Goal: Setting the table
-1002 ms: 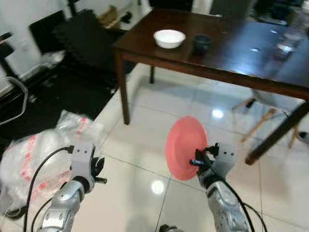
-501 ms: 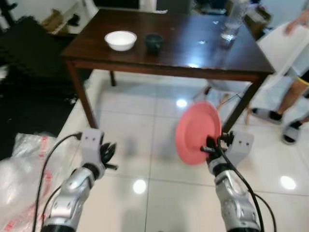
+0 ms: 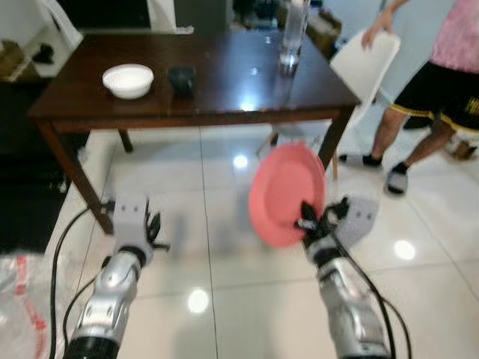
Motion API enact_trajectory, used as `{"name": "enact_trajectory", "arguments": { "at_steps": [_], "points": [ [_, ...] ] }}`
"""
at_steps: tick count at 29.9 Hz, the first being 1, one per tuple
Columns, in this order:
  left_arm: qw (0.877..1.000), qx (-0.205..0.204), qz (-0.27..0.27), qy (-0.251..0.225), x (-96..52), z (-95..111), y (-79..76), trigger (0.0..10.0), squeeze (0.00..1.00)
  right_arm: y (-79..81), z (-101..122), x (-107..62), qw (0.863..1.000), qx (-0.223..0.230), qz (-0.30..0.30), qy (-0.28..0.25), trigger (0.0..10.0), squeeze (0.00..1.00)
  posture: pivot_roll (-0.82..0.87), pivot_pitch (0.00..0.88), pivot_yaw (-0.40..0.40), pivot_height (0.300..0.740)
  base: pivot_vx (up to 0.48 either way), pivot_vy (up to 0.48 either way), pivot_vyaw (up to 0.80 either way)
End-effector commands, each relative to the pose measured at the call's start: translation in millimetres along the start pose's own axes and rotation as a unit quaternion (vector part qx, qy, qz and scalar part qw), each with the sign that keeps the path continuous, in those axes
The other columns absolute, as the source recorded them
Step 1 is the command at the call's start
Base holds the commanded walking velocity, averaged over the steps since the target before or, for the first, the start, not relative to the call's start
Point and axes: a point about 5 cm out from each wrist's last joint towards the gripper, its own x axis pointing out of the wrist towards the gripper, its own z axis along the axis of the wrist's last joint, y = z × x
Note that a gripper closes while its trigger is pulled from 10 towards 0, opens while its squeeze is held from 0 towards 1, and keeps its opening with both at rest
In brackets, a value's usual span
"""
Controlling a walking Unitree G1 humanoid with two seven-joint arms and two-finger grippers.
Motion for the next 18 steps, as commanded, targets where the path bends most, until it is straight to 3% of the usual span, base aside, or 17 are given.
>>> {"name": "enact_trajectory", "arguments": {
  "at_steps": [1, 11, 13, 14, 16, 18],
  "points": [
    [1.000, 0.004, -0.006, 0.005, 1.0, -5, -6.6, 10.0, 0.00, -5.4, 1, -1.5, 1.000, -0.003, -0.009, 0.002, 10.0, 0.00, -0.06, 0.037, 0.065, 0.740, 0.480, 0.000, 0.00],
    [1.000, 0.010, -0.019, -0.003, 0.6, -4, -16.0, 10.0, 0.00, -3.3, 6, -2.0, 0.999, -0.031, 0.012, -0.006, 10.0, 0.00, -0.06, 0.030, 0.061, 0.740, 0.480, 0.000, 0.00],
    [0.999, 0.024, -0.025, -0.028, -2.1, 5, -18.4, 10.0, 0.00, 12.8, 22, 0.3, 0.997, -0.040, 0.067, -0.028, 10.0, 0.00, -0.06, 0.029, 0.062, 0.740, 0.480, 0.000, 0.00],
    [0.999, 0.024, -0.025, -0.028, -2.1, 5, -18.4, 10.0, 0.00, 12.8, 22, 0.3, 0.997, -0.040, 0.067, -0.028, 10.0, 0.00, -0.06, 0.029, 0.062, 0.740, 0.480, 0.000, 0.00],
    [0.996, 0.005, -0.010, -0.085, -5.6, 34, -15.0, 10.0, 0.00, 39.1, 51, 2.2, 0.987, 0.014, 0.145, -0.064, 10.0, 0.00, -0.05, 0.032, 0.058, 0.740, 0.480, 0.000, 0.00],
    [0.995, -0.001, -0.005, -0.101, -6.9, 43, -13.2, 10.0, 0.00, 45.6, 59, 2.2, 0.983, 0.032, 0.163, -0.074, 10.0, 0.00, -0.05, 0.032, 0.058, 0.740, 0.480, 0.000, 0.00]
  ]
}}
